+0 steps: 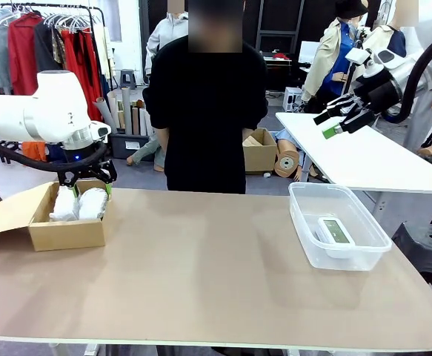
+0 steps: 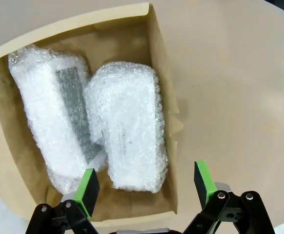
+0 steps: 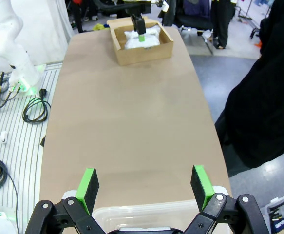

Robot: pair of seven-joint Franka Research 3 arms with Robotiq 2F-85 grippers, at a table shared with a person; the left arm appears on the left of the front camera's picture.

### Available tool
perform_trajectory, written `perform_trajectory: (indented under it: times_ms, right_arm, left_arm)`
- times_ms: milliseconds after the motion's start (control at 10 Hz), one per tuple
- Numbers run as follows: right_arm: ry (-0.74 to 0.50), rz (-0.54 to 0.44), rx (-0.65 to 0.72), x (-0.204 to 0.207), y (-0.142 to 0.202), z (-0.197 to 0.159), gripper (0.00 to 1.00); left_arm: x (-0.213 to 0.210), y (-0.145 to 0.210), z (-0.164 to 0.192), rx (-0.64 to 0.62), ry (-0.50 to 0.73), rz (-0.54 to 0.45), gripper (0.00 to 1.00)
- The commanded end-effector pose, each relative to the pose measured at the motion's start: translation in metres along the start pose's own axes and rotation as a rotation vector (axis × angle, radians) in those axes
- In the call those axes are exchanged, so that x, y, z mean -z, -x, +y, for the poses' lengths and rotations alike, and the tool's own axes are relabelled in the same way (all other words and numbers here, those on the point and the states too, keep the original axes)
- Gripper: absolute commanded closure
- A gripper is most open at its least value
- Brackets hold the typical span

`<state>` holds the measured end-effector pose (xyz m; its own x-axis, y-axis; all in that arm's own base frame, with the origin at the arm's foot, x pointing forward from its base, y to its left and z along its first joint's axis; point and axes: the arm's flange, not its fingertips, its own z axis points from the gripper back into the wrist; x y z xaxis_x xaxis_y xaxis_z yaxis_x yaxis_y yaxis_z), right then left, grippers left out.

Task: Separate and place wrapped and unwrapped clocks.
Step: If the picked Digital clock is wrapped, place it in the Package Box ; if not, place it in the Organizing box.

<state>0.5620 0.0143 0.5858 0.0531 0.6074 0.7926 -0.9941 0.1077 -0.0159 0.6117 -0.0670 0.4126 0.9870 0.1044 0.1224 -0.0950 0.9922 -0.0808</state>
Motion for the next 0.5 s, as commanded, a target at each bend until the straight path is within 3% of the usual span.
perform_trajectory:
  times_ms: [0, 400]
  right_arm:
    - [0.001, 0.006, -0.005, -0.0011, -0.0012, 0.0012, 0.00]
    - [0.001, 0.006, -0.005, -0.0011, -0.0012, 0.0012, 0.00]
  left_arm:
    - [-0.0014, -0.0004, 0.0010, 0.003, 0.002, -0.004, 0.00]
    - [-0.0014, -0.0004, 0.0010, 0.003, 0.002, -0.004, 0.00]
